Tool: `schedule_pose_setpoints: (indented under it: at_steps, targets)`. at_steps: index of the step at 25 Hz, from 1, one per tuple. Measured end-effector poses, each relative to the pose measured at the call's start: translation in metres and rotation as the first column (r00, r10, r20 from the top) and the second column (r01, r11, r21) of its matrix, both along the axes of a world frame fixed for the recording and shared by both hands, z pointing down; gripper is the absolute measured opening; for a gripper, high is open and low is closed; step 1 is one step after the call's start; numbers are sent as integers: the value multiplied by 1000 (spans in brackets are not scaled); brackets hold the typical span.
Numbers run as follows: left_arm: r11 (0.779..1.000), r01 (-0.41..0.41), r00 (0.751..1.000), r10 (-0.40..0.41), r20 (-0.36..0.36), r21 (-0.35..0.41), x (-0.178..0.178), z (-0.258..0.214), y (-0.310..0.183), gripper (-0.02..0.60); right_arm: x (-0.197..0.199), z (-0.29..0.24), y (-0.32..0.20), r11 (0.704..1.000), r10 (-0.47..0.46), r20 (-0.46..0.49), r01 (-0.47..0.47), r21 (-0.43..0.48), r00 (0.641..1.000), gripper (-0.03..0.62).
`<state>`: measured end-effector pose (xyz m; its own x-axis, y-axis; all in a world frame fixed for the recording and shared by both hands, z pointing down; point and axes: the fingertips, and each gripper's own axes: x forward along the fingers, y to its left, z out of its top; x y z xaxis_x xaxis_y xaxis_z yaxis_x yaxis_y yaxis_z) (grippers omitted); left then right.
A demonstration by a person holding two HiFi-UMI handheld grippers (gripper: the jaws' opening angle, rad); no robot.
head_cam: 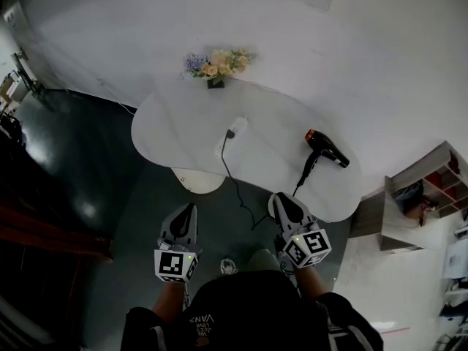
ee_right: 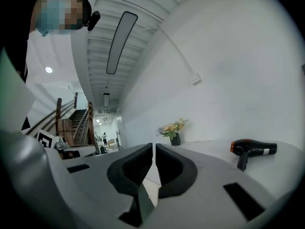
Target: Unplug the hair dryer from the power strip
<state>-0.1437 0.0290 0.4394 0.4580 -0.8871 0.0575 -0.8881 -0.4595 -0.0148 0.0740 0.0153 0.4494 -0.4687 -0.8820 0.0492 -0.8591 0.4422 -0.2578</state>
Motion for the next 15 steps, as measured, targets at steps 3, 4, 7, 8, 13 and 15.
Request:
schedule_pose_setpoints:
  at_steps: [3, 4, 7, 8, 13, 15]
  targets:
    - [1000, -10, 1000, 10, 2, 1, -4, 8, -16, 18, -6, 3, -14, 1000, 2, -5, -2, -1, 1000, 46]
    - [1000, -8, 1000, 8, 2, 2, -5, 11, -22, 18, -8, 5, -19, 1000, -1, -5, 1, -3, 1000, 46]
    - [1000, 0, 1000, 0, 5, 4, -6, 19, -37, 18, -11, 11, -33, 1000, -21, -5, 21, -8, 1000, 46]
    - [1000, 3, 1000, -3, 9, 4, -5, 21, -43, 18, -12, 13, -39, 1000, -29, -5, 29, -11, 1000, 46]
    - [1000, 20, 999, -20, 27, 18, 2, 26, -76, 18, -10, 19, -71, 997, -78, -12, 78, -25, 997, 46]
    - [999, 27, 999, -27, 25, 23, 6, 28, -89, 18, -8, 22, -83, 995, -94, -11, 94, -34, 995, 46]
